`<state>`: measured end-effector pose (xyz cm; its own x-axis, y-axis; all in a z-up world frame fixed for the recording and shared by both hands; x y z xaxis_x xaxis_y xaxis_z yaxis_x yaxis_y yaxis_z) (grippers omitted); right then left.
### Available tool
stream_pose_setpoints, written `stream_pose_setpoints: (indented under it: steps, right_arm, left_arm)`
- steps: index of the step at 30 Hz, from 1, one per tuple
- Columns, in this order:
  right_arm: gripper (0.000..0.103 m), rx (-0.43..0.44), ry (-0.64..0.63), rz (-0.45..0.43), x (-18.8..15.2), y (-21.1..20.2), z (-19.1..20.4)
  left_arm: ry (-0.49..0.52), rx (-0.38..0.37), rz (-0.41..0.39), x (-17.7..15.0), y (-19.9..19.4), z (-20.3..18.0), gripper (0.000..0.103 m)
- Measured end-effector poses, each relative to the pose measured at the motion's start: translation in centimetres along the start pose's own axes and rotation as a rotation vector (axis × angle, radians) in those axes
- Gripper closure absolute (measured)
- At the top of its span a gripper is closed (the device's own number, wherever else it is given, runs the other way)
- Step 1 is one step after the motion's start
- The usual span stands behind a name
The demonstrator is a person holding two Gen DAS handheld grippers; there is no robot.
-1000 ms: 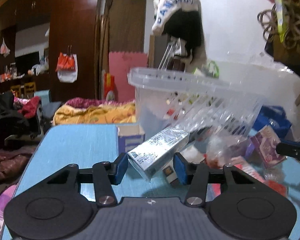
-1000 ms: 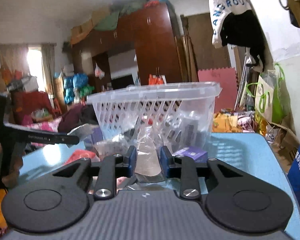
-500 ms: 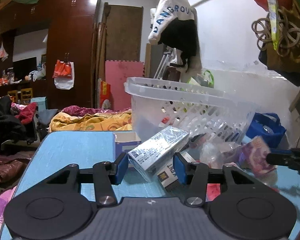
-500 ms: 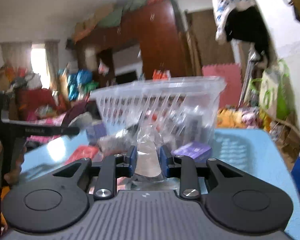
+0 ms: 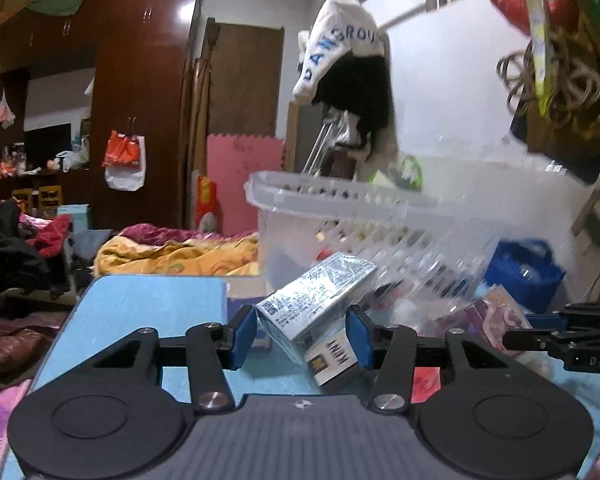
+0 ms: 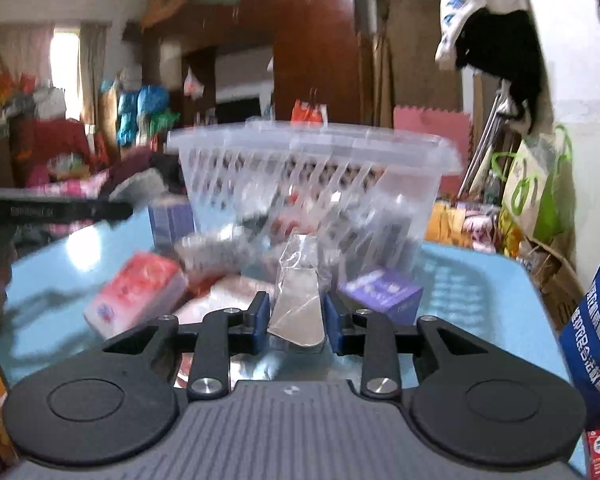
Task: Organize objects
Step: 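Lift both held items into the white basket and open both tools, then grasp the blue-white carton with the left tool while the right tool grasps the purple box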
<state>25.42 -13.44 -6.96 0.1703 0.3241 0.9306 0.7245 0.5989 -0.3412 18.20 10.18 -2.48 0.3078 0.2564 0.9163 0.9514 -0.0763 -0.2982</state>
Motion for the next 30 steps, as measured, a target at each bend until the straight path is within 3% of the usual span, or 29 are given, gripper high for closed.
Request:
stream_pose_setpoints:
  steps: [6, 12, 15, 20, 22, 24, 26, 30]
  right_arm:
    - [0.07, 0.017, 0.023, -0.103, 2.9, -3.5, -0.3]
    - [0.07, -0.029, -0.033, -0.179, 9.3, -4.9, -1.0]
    - [0.07, -0.051, -0.052, -0.166, 12.4, -3.0, -1.9]
    - [0.069, -0.079, -0.052, -0.094, 13.8, 1.5, -3.8]
    - [0.064, -0.067, -0.047, -0.045, 13.2, 3.2, -4.2]
    - [0.038, -0.077, -0.024, -0.026, 12.5, 4.0, -4.6]
    - [0.02, -0.096, -0.035, -0.036, 12.1, 3.6, -4.5]
    - [0.008, -0.063, -0.03, -0.065, 10.9, 0.3, -3.8]
  left_arm:
    - [-0.026, -0.062, -0.036, 1.1, -1.8, -1.3, 0.05]
    - [-0.015, -0.115, -0.11, 6.2, -3.0, -4.4, 0.05]
    - [-0.007, -0.103, -0.114, 9.5, -1.1, -6.0, 0.05]
    - [-0.025, -0.057, -0.006, 11.1, 5.0, -6.5, 0.046]
    - [-0.015, -0.06, 0.041, 10.4, 7.1, -6.6, 0.016]
    - [-0.02, -0.01, 0.06, 9.9, 8.5, -6.1, 0.016]
    - [-0.009, -0.004, 0.061, 9.6, 8.4, -6.0, 0.016]
    - [0.002, -0.036, 0.01, 9.0, 4.6, -5.8, 0.016]
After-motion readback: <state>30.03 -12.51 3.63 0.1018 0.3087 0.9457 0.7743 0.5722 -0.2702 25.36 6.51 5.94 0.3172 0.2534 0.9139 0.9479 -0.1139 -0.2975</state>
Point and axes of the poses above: each gripper's, at about its wrist camera, not at the fingertips, and y roughly the way its jaws point, z to its left, x to its top, the point moved 10 cm from there along y, roughly the way its jaws point, and after that the axes turned 10 degrees about -y, right-handed, at the moved point
